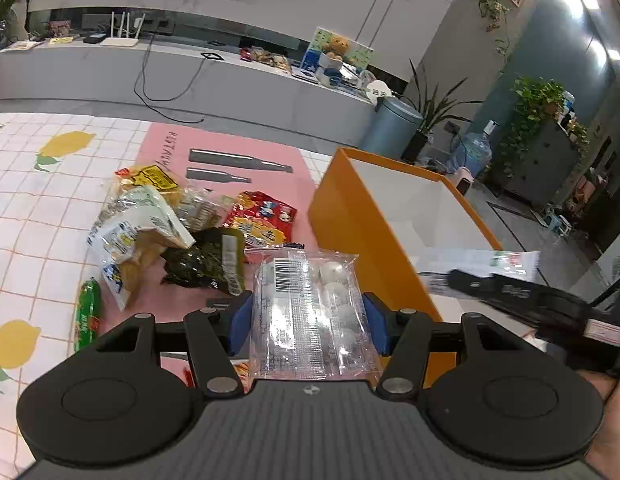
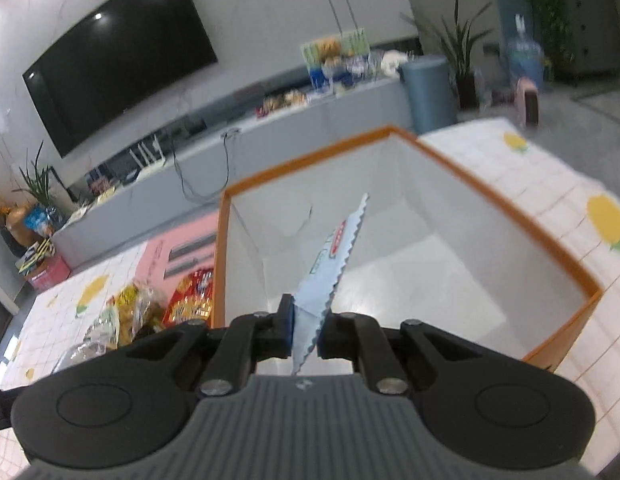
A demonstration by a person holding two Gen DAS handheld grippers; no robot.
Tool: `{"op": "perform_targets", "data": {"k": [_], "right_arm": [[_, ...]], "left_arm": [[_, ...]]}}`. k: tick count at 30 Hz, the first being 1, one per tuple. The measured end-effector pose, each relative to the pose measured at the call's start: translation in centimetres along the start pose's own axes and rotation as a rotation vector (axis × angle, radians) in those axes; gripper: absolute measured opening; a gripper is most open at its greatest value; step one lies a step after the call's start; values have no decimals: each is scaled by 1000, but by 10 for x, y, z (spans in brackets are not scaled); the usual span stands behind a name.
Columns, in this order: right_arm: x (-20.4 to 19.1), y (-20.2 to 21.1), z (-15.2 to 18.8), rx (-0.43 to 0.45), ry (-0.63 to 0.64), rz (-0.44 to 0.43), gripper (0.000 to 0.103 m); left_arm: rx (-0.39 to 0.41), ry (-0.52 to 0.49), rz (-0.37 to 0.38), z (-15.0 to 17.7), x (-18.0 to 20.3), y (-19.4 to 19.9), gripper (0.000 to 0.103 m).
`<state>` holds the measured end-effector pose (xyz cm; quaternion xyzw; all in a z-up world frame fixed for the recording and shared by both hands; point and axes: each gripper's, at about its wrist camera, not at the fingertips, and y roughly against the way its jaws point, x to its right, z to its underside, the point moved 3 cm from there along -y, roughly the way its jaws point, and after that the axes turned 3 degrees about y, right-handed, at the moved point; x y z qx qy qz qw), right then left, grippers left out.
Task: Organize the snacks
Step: 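Drop the sachet into the orange box while the left grasps the clear bag, then carry the clear bag into the orange box and open the left gripper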
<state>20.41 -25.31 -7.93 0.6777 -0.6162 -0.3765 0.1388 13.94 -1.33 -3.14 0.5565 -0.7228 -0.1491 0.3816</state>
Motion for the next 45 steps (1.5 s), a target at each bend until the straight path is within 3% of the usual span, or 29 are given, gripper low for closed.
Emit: {"op": "perform_targets", "data": {"k": [9,11,13,16,21,24,32,41,45], "right_arm": [[-4,-13,1,-59,-12,-34,10],[-5,-10,1,-71,-22,-46,18],[-6,-2,-2,-55,-15,-23,20],[-13,17,-6,-53,62,-12,53],[-9,48,-8,-44,187,-36,77],[13,62,-16,-23,167,-31,81],[91,89,-31,85,-57,51,83],[103,93,-35,113,-106,83,83],[107,98,-37,141,-135,134,83]], "left_arm": [[-7,-6,-2,4,15,-2,66],[-5,-11,0,5,19,-1,66],[0,-18,-7,5,24,1,66],[4,-30,-5,5,34,2,66],[14,-27,6,3,55,0,66],[21,-18,32,2,71,-7,66],[-11,-49,70,3,125,-48,66],[-67,-141,9,9,160,-95,66],[-104,-131,25,17,170,-106,66]]}}
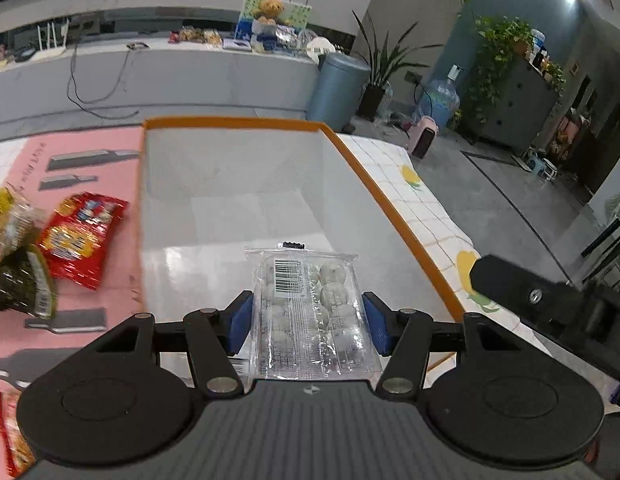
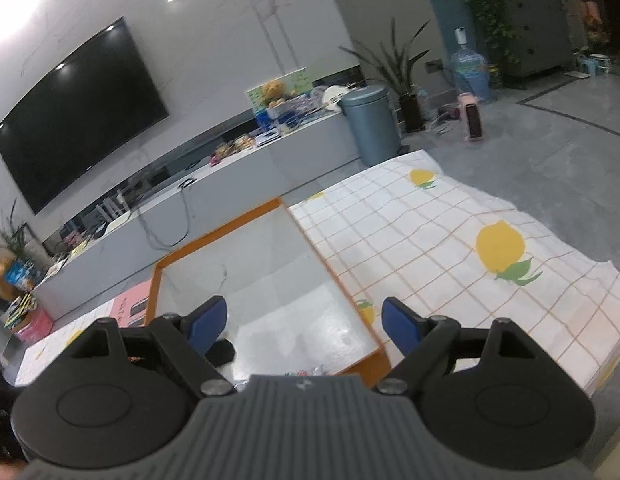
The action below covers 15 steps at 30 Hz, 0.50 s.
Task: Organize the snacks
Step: 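Carry the clear bag into the orange box and open the left gripper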
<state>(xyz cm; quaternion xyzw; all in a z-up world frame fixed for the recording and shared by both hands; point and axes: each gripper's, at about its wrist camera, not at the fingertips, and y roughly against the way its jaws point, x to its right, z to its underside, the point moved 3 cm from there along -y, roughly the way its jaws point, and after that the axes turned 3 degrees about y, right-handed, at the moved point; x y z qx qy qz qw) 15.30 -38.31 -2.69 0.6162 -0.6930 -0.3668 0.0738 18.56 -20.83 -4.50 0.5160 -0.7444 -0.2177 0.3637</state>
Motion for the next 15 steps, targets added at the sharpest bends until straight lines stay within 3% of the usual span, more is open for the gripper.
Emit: {"op": "perform_targets", "data": {"k": [5,15], "right_arm": [[10,3,-2,11,-43,44,83],[9,1,-3,10,-25,42,83]], "left_arm": [[-27,-4,36,2,14,-9,66],[-32,-11,5,5,19,-21,71]]}}
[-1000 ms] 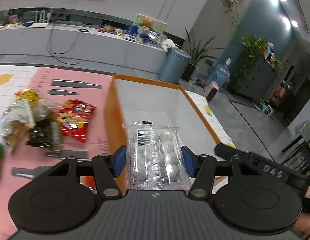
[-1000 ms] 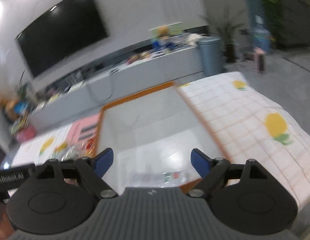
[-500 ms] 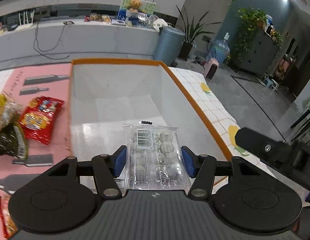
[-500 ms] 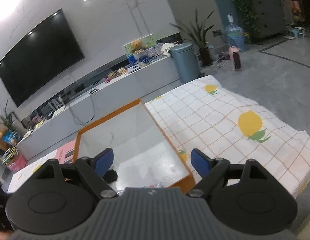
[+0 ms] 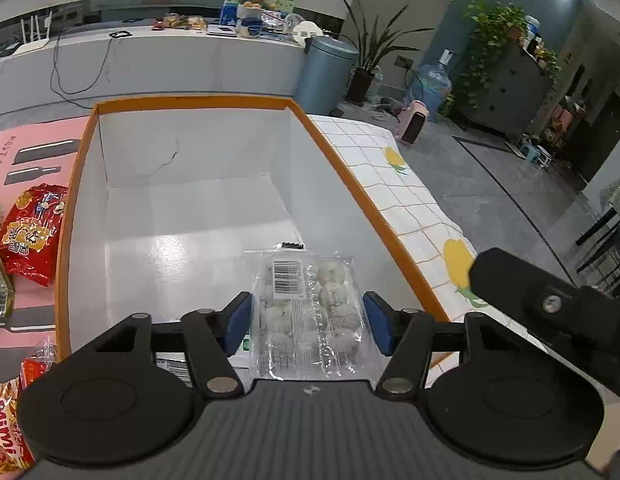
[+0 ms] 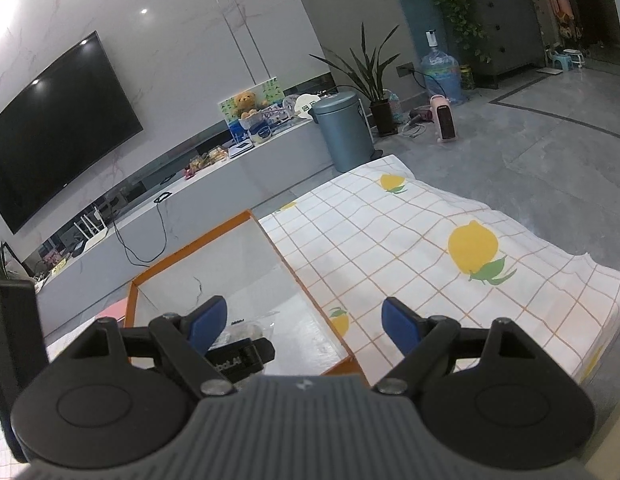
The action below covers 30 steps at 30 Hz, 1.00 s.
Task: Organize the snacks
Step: 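Carry the clear bag into the orange box and open the left gripper, then grasp the red-and-yellow stick-fries bag with the right gripper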
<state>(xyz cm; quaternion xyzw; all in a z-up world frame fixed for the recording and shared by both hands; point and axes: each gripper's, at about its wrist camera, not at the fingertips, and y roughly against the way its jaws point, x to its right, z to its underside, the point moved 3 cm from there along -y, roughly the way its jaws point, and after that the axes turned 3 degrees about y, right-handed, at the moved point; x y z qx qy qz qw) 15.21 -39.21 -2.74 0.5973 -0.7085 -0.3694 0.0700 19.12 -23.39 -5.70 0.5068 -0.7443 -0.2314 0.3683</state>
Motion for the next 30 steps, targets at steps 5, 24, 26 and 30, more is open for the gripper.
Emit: {"op": "perform_targets", "data": {"k": [5,24,26,30], "right_arm": [[2,1,-1,5,-13,8,83],[-46,4,7,92,111,-129,83],[-52,4,10,97,115,-156,83],[-70,5,21,114,137,-246,80]], "left_arm": [[40,-58,14,1,2,10,93],[134,-36,-106,-5,-42,106,92],[147,-21,-122,-4,-54,121,92],[170,6,-151,4,-79,150,92]]}}
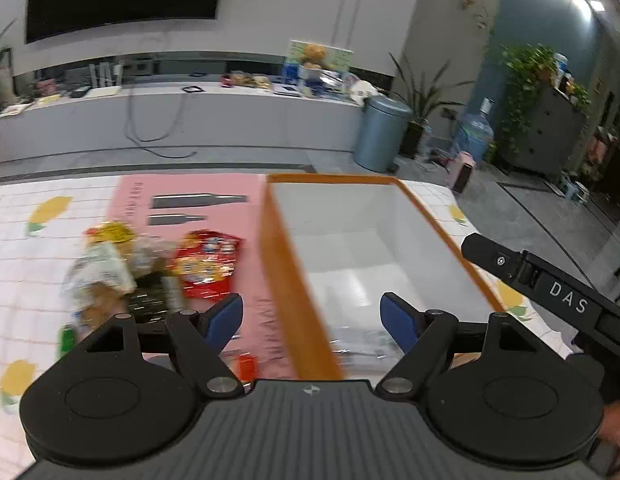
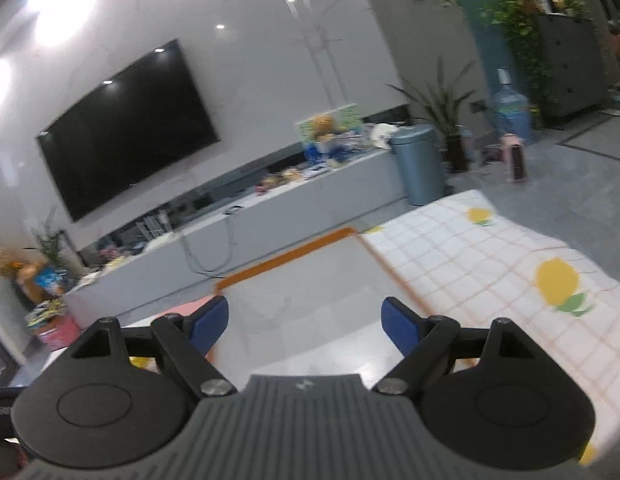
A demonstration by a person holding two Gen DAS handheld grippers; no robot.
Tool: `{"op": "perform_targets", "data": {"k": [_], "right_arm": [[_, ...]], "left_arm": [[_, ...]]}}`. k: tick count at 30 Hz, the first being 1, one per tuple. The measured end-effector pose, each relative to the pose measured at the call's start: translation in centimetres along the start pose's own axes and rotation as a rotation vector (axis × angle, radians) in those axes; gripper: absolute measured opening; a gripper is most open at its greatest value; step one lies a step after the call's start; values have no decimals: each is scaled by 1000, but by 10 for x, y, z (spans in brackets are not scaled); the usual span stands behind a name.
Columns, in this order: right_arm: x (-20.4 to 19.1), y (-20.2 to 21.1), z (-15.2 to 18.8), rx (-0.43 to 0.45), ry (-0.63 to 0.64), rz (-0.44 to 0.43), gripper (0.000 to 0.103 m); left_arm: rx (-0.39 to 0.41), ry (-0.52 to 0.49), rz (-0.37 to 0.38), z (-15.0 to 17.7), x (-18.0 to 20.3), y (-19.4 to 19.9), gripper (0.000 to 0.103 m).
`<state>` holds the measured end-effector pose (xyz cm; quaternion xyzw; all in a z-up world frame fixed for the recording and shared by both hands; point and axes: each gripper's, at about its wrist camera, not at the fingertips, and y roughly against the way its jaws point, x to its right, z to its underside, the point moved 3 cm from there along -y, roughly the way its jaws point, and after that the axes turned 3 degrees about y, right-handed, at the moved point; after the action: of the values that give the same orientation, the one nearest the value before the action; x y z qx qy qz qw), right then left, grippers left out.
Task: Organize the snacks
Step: 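Grasp the red-and-yellow stick-fries bag with the right gripper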
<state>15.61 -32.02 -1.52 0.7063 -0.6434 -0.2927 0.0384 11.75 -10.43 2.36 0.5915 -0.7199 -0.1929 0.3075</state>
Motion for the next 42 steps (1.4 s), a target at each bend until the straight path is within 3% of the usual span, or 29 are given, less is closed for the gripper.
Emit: {"op": "perform_targets", "data": {"k": [4,10,14,18,23,29,33,38,42], "right_arm": [[-26,5,9,40,60,-134,79],[-79,16,37,48,276,-323,79],[-105,17,58,7,403,-400,79],[-122,17,78,-29,522,-440,79],[-139,8,102,-100,628,-456,79],[-163,-5,141,-192,777,-453,79],[-173,-8,166,-168,926,-433,78],[-175,-26,179,-215,928,-404,80],[-174,-46,185,-301,801,-349,83]], "left_arm": [[15,37,-26,6,-34,22,92],[11,107,-62,17,-84,35,92],[8,156,-106,29,-117,41,92],[9,210,-106,41,-146,42,92],[-12,274,-87,55,-173,34,92],[4,260,-109,68,-190,31,92],[6,250,-141,75,-202,29,92],[-11,286,-132,77,-213,29,92],[-21,311,-105,77,-214,28,92]]}}
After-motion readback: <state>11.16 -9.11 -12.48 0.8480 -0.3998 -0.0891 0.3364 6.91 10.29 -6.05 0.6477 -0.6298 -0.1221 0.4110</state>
